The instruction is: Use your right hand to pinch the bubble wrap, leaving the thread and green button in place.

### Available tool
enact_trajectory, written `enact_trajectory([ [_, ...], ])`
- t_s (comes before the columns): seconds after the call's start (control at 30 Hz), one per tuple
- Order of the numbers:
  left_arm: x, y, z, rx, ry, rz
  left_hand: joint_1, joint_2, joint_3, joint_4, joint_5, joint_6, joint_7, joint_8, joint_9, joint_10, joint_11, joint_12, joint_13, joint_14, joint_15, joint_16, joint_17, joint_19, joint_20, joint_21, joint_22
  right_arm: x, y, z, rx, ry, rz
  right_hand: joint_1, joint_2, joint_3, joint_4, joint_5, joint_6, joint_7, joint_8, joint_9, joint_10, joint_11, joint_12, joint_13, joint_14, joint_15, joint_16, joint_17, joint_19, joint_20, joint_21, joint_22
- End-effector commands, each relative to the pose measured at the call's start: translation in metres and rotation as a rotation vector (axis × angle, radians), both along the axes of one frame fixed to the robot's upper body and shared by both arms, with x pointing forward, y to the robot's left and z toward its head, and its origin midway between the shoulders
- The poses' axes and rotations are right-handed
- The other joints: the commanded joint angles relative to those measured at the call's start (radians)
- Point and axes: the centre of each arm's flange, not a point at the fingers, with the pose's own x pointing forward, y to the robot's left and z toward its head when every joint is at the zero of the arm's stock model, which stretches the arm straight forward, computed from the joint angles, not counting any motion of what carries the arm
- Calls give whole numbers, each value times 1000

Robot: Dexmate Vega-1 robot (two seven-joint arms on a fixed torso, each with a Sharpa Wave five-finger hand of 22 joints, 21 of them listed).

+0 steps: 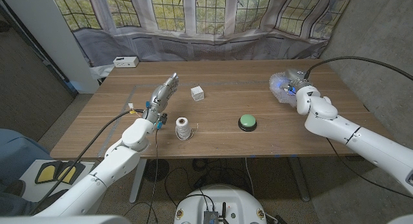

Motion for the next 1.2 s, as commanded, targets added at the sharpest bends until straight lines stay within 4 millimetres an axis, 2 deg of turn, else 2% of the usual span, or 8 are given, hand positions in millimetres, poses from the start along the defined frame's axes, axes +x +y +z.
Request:
enact_trajectory([
  [0.03,-1,0,-3,-7,7,4,7,4,8,2,-2,1,1,2,5,6,2,-2,2,7,-1,3,5,8,4,5,3,18,-3,-11,0,59,-18,-4,0,5,-1,-1,-6,-2,0,2,-1,1,-6,-1,-2,-2,3,0,-9,-47,-6,2],
  [0.87,-3,-1,-14,-16,25,7,7,4,10,1,-2,2,0,3,5,7,4,-2,2,8,-1,2,5,7,5,4,3,37,-10,-25,7,136,-50,-16,-1,15,-12,-1,-32,8,-5,-6,-25,13,-25,-7,-55,21,-30,-24,-38,-45,-26,0],
  [1.13,-6,-2,-16,-16,28,11,7,3,10,1,-2,2,1,3,5,7,3,-2,2,7,-2,2,5,7,6,4,3,38,-12,-28,4,150,-61,-25,-12,16,-17,-3,-45,10,-5,-8,-36,11,-32,-11,-83,17,-50,-41,-57,-41,-38,-1],
  [1.2,-7,-1,-18,-17,30,11,7,3,10,1,-2,2,1,3,5,7,2,-2,3,7,-2,2,5,7,6,4,3,39,-12,-29,-3,155,-61,-33,-17,14,-18,-4,-54,9,-6,-9,-42,10,-37,-13,-102,28,-61,-49,-74,-34,-47,-2],
])
